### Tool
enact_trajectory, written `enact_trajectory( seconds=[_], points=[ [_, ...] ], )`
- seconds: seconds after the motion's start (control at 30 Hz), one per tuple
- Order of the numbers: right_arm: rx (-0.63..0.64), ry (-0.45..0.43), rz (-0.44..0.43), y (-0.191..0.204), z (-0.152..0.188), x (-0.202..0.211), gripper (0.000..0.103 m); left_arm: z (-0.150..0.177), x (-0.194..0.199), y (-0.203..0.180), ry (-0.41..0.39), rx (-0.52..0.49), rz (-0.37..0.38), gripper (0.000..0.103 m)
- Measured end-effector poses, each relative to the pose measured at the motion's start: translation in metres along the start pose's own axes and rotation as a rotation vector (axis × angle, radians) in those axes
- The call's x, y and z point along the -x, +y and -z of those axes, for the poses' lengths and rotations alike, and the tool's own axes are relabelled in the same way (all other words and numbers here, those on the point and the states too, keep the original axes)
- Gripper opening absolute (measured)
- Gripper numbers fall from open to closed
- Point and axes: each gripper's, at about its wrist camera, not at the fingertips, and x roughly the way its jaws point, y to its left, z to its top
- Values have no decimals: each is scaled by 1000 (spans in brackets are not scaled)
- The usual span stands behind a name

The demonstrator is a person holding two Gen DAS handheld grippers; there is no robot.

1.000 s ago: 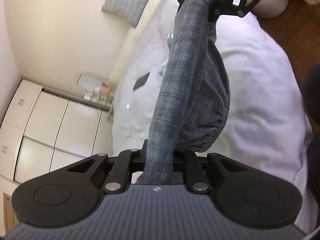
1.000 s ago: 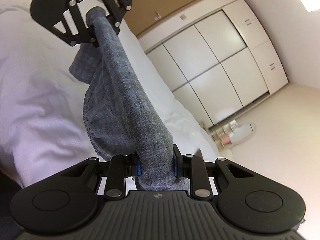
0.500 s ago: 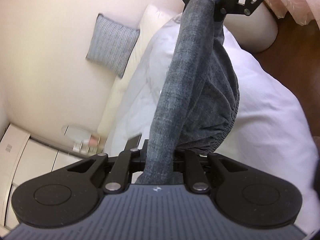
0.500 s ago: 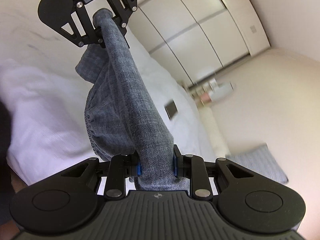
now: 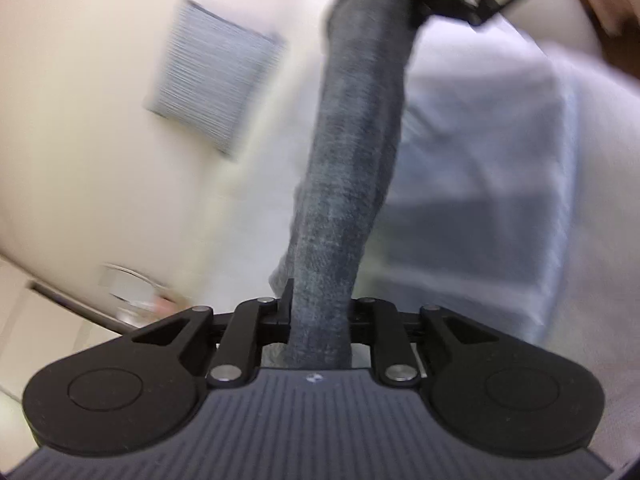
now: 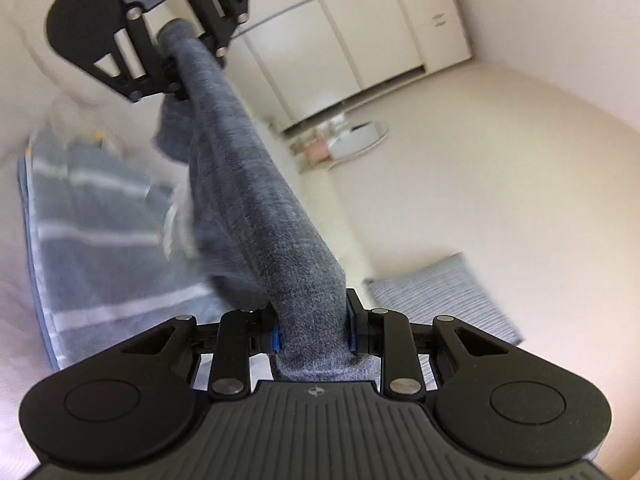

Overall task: Fold clothes
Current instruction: 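Carry the held shorts with both grippers onto the striped clothes stack, then lower the shorts onto the stack and open both grippers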

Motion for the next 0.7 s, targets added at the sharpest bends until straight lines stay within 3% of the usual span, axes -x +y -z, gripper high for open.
enact_trajectory(
  seconds=[0.07, 0.17, 0.27, 0.33, 0.4, 0.43, 0.53, 0.7],
  points=[
    [29, 46, -92, 35, 17, -26, 27, 14, -23, -30, 36, -14, 52, 17],
    [117, 101, -214, 86, 41, -50, 33, 22, -16, -40, 1, 12, -3, 21],
    [101, 76, -206, 95, 54, -40, 39, 29, -1, -41, -23, 5, -49, 37],
    [97, 78, -189, 91, 60, -32, 47, 37, 9, -42, -29, -12, -80, 38],
    [96, 79, -174, 89, 65, -22, 47, 44, 17, -43, -30, -15, -96, 37],
    [97, 77, -171, 92, 59, -17, 48, 46, 18, -45, -28, -23, -100, 35],
    [89, 87, -176, 96, 52, -10, 47, 52, 20, -50, -21, -53, -106, 15],
    [63, 116, -196, 100, 46, -5, 34, 65, 11, -44, -12, -100, -89, 5]
  ],
)
